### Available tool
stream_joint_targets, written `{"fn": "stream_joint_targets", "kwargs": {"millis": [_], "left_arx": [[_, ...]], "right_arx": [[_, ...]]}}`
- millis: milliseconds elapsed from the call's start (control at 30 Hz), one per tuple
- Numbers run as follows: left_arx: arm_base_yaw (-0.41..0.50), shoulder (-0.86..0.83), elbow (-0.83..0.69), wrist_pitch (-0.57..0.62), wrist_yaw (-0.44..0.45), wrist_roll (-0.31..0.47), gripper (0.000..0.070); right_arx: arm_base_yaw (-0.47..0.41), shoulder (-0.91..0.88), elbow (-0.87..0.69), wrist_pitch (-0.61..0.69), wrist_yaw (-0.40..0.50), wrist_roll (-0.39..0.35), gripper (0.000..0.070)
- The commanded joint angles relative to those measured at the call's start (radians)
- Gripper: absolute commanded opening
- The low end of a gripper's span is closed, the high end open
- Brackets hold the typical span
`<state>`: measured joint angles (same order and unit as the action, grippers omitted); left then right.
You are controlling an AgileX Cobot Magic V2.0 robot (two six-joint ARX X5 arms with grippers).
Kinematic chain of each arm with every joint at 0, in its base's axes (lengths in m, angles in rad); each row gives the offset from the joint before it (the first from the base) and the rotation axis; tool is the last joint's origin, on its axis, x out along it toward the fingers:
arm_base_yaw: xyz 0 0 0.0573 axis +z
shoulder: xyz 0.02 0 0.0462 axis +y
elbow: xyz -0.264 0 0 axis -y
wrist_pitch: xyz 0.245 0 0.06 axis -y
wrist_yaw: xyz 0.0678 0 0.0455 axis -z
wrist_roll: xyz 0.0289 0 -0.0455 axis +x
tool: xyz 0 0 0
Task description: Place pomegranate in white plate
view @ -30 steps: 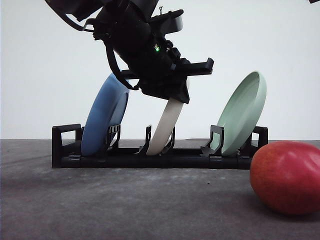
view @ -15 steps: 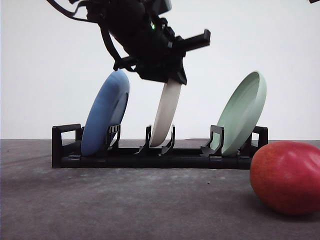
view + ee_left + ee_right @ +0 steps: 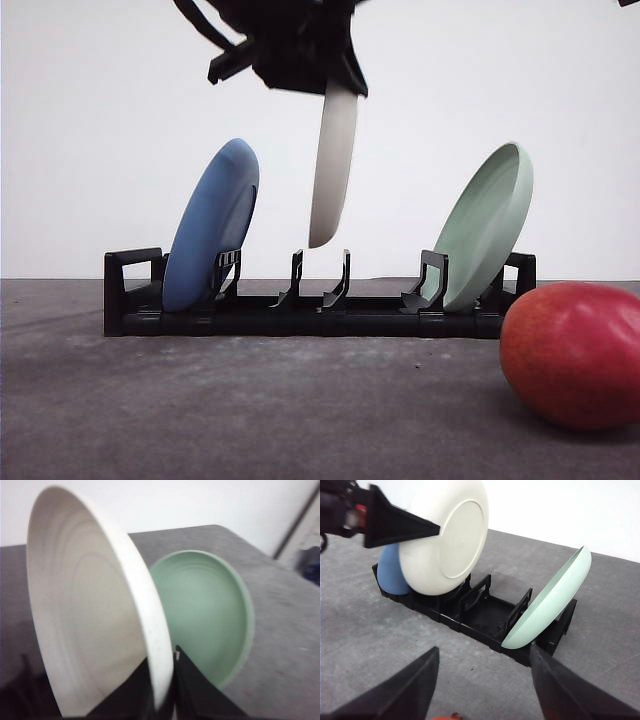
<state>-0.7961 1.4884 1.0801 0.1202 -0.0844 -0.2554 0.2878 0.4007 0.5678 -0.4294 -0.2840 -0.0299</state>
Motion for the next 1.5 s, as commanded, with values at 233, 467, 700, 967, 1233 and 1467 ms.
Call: {"fn": "stream_joint_targets", "kwargs": {"millis": [233, 467, 700, 967, 1233, 1467], "left_arx": [[-0.041, -0.132, 0.016, -0.122, 0.067, -0.105, 0.001], [-0.104, -0.325, -0.15, -0.047, 0.062, -0.069, 0.001], [-0.174, -0.538, -0.344, -0.074, -0.031, 0.036, 0.001], [-0.325, -0.571, -0.358, -0.338, -0.14, 0.356, 0.001], [-0.464, -0.387, -0.356, -0.374, -0.286, 0.575, 0.001], [-0.527, -0.167, -0.355, -0.359, -0.404, 0.755, 0.001]], "right_arx": [[0.005, 0.002, 0.016, 0.01, 0.004, -0.008, 0.0367], [0.005, 0.002, 0.016, 0.009, 0.004, -0.008, 0.0367], [0.005, 0.002, 0.016, 0.009, 0.004, -0.008, 0.0367], [0.005, 0.003, 0.016, 0.007, 0.005, -0.008, 0.0367], [0.005, 0.003, 0.016, -0.013, 0.005, -0.008, 0.0367], [0.005, 0.003, 0.016, -0.014, 0.005, -0.008, 0.0367]]}}
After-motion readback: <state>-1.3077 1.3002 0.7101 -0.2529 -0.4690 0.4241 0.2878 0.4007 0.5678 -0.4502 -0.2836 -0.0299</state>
